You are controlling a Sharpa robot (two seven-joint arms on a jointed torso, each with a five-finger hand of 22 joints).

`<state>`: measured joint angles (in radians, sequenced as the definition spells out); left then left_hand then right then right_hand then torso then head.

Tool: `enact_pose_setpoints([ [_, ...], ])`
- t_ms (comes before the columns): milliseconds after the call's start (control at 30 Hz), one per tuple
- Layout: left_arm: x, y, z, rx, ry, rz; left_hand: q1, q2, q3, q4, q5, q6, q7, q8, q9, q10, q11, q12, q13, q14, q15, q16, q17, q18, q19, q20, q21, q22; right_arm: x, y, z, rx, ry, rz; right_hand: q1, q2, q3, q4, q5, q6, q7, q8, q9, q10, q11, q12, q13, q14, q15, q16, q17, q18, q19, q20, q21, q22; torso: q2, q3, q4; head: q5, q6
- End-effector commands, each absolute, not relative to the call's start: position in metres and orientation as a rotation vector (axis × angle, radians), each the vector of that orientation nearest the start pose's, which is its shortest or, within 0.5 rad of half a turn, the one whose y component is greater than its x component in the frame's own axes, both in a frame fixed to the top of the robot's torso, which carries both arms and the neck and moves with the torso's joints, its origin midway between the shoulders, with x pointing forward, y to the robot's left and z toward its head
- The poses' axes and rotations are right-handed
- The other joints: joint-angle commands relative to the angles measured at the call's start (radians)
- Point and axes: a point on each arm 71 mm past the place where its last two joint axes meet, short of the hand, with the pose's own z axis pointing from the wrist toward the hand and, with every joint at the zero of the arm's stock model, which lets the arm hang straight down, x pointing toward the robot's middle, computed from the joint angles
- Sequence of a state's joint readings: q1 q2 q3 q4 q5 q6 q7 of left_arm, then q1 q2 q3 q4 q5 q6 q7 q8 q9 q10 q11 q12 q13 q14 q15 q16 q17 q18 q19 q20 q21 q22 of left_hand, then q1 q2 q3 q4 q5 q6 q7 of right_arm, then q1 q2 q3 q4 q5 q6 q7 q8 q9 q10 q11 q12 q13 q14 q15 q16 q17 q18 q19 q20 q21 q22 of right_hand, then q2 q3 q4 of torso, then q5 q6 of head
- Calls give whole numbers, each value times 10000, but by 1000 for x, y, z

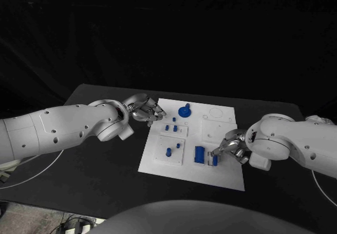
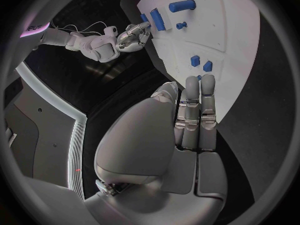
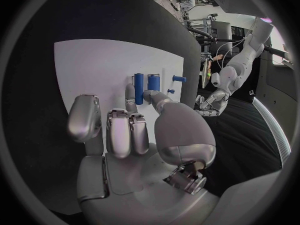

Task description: Assemble the parts on the task board

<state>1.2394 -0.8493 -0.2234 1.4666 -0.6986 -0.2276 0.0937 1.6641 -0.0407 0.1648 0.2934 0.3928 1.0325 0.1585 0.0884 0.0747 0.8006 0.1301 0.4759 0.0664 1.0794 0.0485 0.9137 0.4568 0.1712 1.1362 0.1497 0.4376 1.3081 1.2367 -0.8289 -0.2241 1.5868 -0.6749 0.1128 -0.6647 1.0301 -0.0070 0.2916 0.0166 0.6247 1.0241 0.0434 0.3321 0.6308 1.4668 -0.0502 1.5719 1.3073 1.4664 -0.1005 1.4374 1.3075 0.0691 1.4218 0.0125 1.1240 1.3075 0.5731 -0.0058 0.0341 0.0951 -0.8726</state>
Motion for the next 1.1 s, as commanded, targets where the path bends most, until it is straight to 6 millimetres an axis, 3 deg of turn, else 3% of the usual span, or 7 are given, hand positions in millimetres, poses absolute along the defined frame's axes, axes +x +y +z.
enact_pose_setpoints([
  [33, 472, 221, -241, -4558, 19636, -10384, -46, 25, 72, -15, 50, 62, -30, 41, 16, 76, 23, -68, -13, -21, 14, 31, -9, 57, -39, -13, -20, 264, 423, -198, -279, 5214, 26899, 4411, -125, -10, 648, -588, -58, -154, -119, -56, 19, 1040, 56, -11, 2635, 668, -25, -4, 962, 208, -2, -40, -38, 1169, 1, 2, -12, 14, 0],
  [467, 473, 220, -241, -4560, 19763, -10350, -43, 21, 80, -19, 53, 55, -28, 38, 15, 76, 25, -77, -16, -27, 15, 31, -13, 63, -53, -12, -51, 257, 423, -193, -283, 5136, 26977, 4414, -164, 11, 667, -577, -130, -234, -93, -102, 49, 1040, 77, -11, 2635, 666, -9, -15, 951, 215, -14, -27, -91, 1158, -4, 1, -7, -20, 0],
  [567, 473, 220, -242, -4577, 19806, -10319, -43, 21, 80, -19, 53, 55, -28, 38, 15, 76, 25, -77, -16, -27, 15, 31, -13, 63, -53, -12, -51, 257, 423, -193, -285, 5149, 26969, 4368, -252, 44, 635, -534, -721, -313, -67, -163, 101, 1040, 105, -11, 2635, 669, 20, -11, 961, 217, -15, -1, -125, 1160, 0, 4, -6, -5, 0],
  [667, 473, 220, -242, -4597, 19837, -10284, -42, 20, 83, -19, 55, 53, -26, 38, 14, 76, 27, -79, -16, -29, 15, 31, -15, 64, -57, -12, -59, 255, 422, -194, -286, 5142, 26984, 4333, -294, 60, 612, -517, -1006, -337, -55, -199, 136, 1040, 117, -11, 2635, 670, 29, -13, 961, 221, -13, 12, -151, 1161, -2, 0, -4, -10, 0],
  [900, 472, 221, -242, -4615, 19887, -10252, -42, 20, 83, -19, 55, 53, -26, 38, 14, 76, 27, -79, -16, -29, 15, 31, -15, 64, -57, -12, -59, 255, 423, -194, -288, 5068, 26979, 4228, -524, 116, 379, -322, -2587, -306, -43, -292, 226, 1040, 136, -11, 2635, 685, 49, 21, 1009, 219, 18, 36, -169, 1185, -6, -3, -3, 10, 0],
  [1100, 472, 221, -243, -4614, 19913, -10250, -40, 20, 90, -21, 58, 51, -23, 37, 14, 79, 30, -83, -17, -33, 17, 31, -18, 66, -64, -12, -74, 252, 423, -195, -288, 5049, 26942, 4167, -635, 140, 225, -199, -3186, -274, -35, -351, 264, 1040, 143, -11, 2635, 688, 54, 26, 1019, 220, 32, 43, -192, 1196, -4, -4, -4, 33, 0],
])
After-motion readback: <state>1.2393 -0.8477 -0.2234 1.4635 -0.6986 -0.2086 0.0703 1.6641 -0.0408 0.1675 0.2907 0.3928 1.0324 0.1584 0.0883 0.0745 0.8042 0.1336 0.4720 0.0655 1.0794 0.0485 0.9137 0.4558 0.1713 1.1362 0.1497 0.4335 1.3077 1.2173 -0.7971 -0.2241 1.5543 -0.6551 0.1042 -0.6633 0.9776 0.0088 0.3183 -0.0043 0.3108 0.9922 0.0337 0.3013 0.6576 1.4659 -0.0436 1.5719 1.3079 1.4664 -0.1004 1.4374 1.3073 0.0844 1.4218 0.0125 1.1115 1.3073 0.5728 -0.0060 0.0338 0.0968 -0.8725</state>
